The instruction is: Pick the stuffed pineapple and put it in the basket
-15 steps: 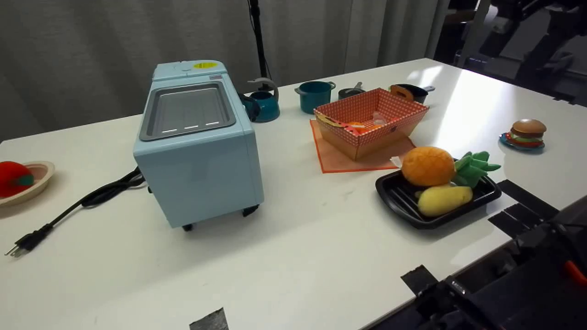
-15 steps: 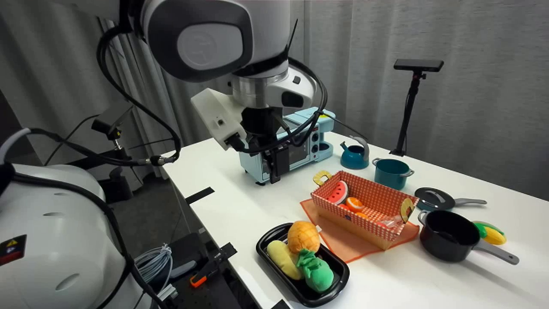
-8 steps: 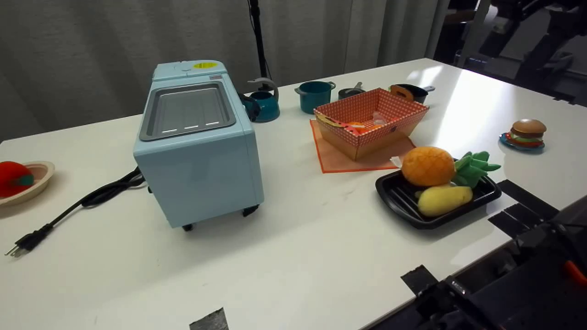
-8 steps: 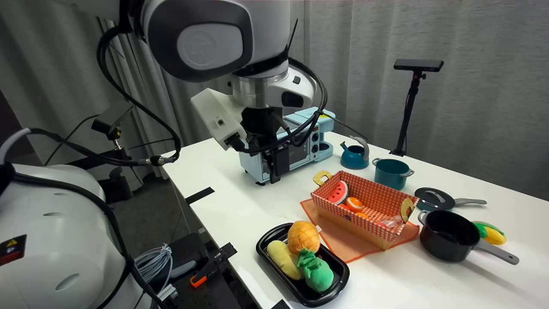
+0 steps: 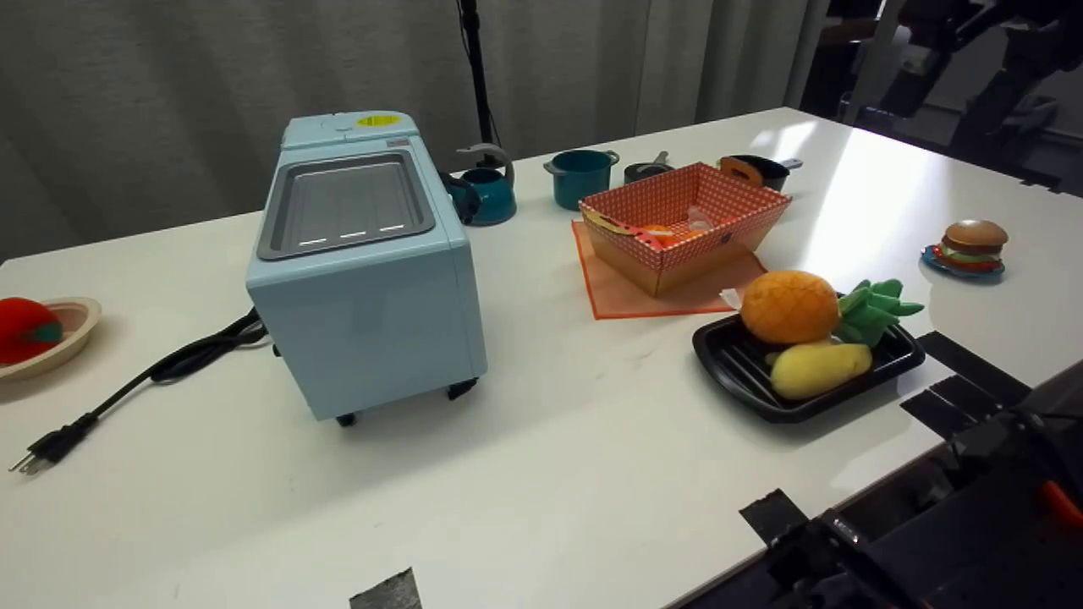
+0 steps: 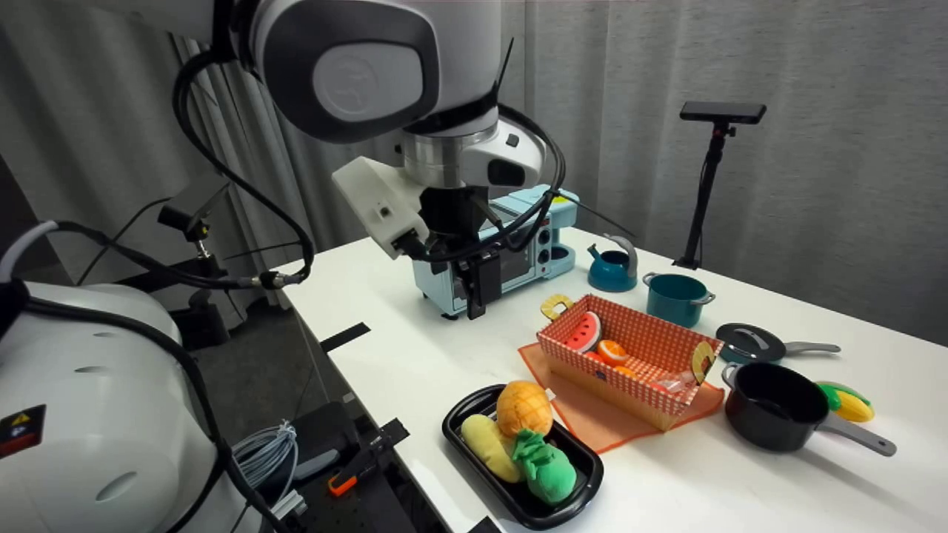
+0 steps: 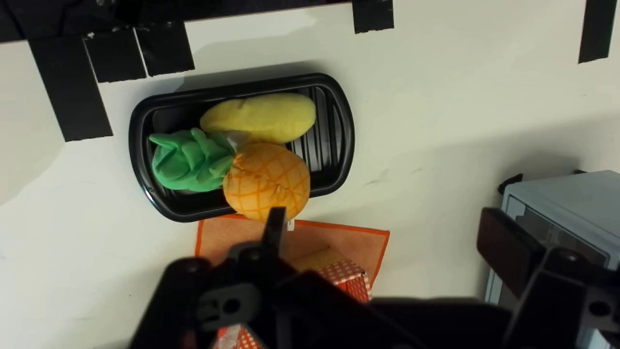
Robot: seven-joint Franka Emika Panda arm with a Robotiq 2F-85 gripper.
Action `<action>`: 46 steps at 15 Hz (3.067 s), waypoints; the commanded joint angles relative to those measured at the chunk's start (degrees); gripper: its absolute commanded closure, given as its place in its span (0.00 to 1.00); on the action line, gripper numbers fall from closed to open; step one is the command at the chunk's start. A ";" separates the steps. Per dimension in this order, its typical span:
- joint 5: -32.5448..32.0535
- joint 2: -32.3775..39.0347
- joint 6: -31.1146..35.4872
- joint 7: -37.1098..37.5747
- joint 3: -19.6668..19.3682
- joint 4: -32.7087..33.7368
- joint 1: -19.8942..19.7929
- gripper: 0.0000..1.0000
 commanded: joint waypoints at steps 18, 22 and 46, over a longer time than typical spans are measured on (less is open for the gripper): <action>-31.41 53.59 7.96 7.27 5.66 26.68 -0.63 0.00; -26.76 57.73 8.55 3.86 3.85 27.60 -1.27 0.00; -2.25 56.74 9.42 -4.67 4.33 20.73 -3.60 0.57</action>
